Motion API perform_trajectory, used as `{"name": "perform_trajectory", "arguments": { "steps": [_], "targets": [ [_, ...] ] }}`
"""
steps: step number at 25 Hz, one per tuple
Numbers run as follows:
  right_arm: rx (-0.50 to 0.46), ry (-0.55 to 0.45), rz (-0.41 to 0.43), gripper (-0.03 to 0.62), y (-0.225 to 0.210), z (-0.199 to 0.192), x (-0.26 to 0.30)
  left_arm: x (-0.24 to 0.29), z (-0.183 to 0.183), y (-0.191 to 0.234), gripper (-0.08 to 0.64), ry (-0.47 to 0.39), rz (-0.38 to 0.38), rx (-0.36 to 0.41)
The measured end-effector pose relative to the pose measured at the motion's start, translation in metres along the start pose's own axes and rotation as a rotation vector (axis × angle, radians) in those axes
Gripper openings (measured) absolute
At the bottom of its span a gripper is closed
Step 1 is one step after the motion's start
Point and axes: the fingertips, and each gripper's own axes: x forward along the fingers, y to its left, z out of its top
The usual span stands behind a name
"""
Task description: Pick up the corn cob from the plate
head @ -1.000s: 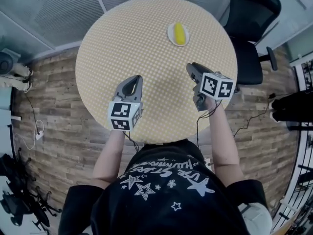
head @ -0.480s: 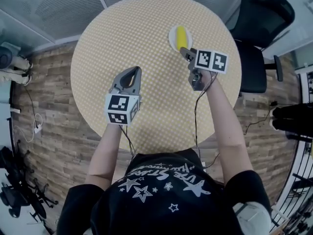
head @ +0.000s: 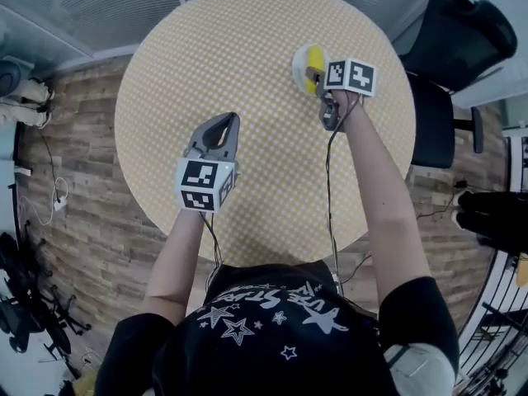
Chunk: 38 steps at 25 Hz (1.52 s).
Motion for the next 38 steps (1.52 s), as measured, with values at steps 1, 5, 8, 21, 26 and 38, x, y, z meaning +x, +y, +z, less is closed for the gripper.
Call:
{"name": "perform_trajectory", "arguments": {
  "steps": [1,5,8,21,26,38],
  "targets": [
    [-0.006,0.015,-0.007,0.238,-0.002,0.001,0.006,0.002,-0.001,0.002,0.011,0.003,0.003,-0.001],
    [-0.047,0.066,-0.042,0.238,-0.011,0.004,0.027,0.01,-0.007,0.007,0.011,0.021,0.02,-0.003],
    [-0.049,0.1,-0.075,0.238,-0.02,0.006,0.037,0.01,-0.01,0.01,0.011,0.027,0.028,-0.004],
    [-0.009,0.2,-0.142,0.249,-0.031,-0.005,0.066,0.013,-0.024,0.019,0.011,0.048,0.04,-0.032],
    [-0.016,0.184,-0.166,0.253,-0.033,-0.004,0.066,0.014,-0.027,0.018,0.011,0.049,0.041,-0.041],
    [0.058,0.069,-0.059,0.253,-0.013,-0.003,0.047,-0.011,-0.028,0.02,0.011,0.046,0.039,-0.003]
  ]
}}
